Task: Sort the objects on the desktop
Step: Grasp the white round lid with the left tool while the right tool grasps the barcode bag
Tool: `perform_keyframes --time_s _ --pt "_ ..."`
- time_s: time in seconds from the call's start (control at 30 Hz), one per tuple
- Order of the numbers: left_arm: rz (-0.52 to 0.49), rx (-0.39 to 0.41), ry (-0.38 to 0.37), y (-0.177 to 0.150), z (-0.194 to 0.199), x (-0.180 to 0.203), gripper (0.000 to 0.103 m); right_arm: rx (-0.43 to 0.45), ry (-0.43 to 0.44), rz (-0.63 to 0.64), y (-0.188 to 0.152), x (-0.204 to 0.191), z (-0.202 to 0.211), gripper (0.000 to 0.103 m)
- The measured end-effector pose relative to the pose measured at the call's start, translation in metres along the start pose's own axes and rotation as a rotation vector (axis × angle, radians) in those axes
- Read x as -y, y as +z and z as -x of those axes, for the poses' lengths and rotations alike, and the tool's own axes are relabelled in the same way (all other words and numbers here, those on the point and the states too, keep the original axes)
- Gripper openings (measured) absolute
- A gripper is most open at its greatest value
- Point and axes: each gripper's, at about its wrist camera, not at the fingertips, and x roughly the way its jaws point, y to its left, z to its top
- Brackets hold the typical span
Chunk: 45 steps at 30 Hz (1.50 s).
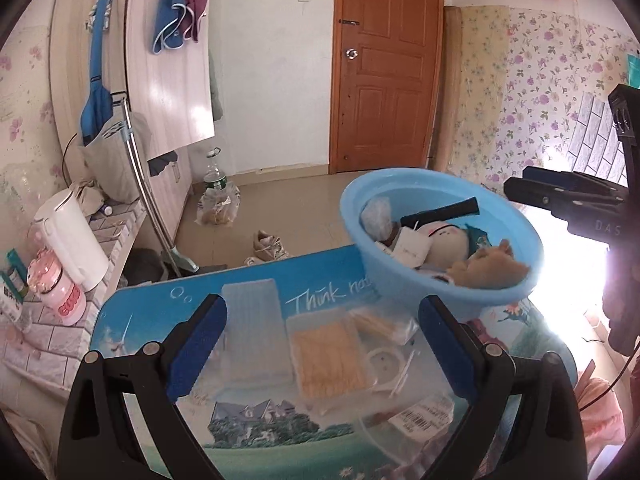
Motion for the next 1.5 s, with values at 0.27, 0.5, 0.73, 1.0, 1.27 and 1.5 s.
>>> perform_keyframes --time_s 0.27,0.5,0.73,1.0,1.27,1.5 --pt "0.077 -0.070 0.041 -0.040 0.002 -0.039 0.097 -0.019 0.074 -0.007 -0.014 -0.036 0.023 0.065" --pt "0.109 -0.131 0.075 -0.078 0.009 -0.061 0.097 -0.098 0.175 -0.032 -0.048 -0.079 0.028 0.065" --pt "0.163 -0.176 0.122 -0.099 0.011 -0.092 0.097 -0.231 0.221 -0.055 -0.078 -0.108 0.001 0.065" --pt "0.157 -0.200 0.223 -0.084 -0.014 -0.139 0.097 -0.313 0.214 -0.016 -0.097 -0.129 -0.022 0.065" --pt "0.222 -0.308 0.248 -0.085 -0.052 -0.176 0.097 -0.351 0.197 -0.010 -0.098 -0.136 -0.039 0.065" --pt "0.229 -0.293 0.237 -0.078 -0.066 -0.179 0.083 -0.371 0.158 0.022 -0.102 -0.139 -0.044 0.065"
